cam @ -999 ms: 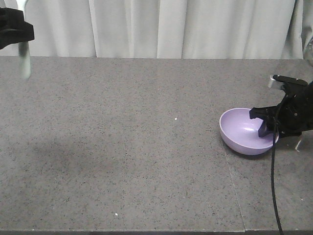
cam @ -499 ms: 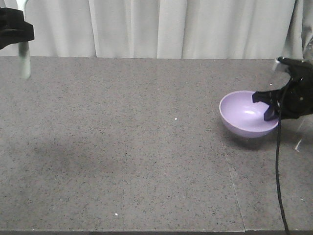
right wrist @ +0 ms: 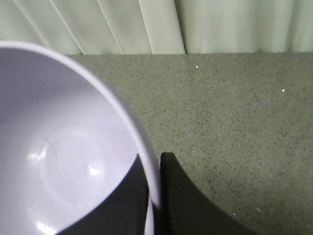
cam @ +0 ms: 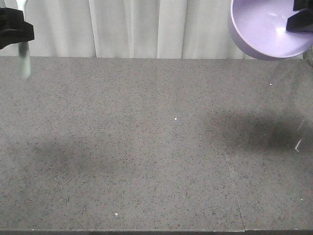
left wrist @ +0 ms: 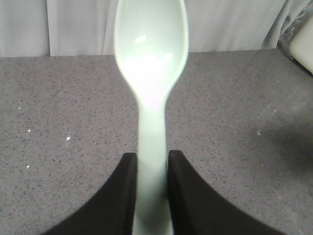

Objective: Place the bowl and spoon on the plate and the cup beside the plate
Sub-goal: 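Lift the lavender bowl up with the right gripper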

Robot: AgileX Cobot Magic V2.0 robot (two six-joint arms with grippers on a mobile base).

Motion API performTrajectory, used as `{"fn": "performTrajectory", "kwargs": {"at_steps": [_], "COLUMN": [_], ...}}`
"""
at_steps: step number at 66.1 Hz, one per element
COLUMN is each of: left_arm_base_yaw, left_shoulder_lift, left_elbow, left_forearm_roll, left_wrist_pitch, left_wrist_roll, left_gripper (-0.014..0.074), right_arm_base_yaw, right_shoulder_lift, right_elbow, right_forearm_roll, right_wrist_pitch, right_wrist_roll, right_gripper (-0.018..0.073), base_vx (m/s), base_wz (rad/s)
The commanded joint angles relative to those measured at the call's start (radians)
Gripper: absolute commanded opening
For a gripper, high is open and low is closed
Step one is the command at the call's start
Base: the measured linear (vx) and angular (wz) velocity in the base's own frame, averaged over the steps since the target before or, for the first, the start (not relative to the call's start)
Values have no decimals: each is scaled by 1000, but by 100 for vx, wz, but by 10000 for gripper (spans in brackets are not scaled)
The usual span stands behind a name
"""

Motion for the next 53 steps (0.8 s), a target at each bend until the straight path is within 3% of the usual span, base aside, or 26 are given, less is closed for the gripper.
{"fn": "performTrajectory", "kwargs": {"at_steps": [1,53], "left_arm_base_yaw": [0,0], "left_shoulder_lift": [-18,-18], "left_elbow": [-26,-26], "left_forearm_roll": [-20,-20], "left_wrist_pitch": [-68,-68], "left_wrist_roll": [-1,-1], "left_gripper": [-7,-7], "right_arm_base_yaw": [-2,-2], "right_shoulder_lift": [-61,-95], "right_elbow": [-30,-29], "right_forearm_roll": [34,31], "right_wrist_pitch": [-46,-31], "right_wrist_roll": [-10,-10], "right_gripper": [-10,-10], "base_vx": [0,0], "base_wz": [0,0]}}
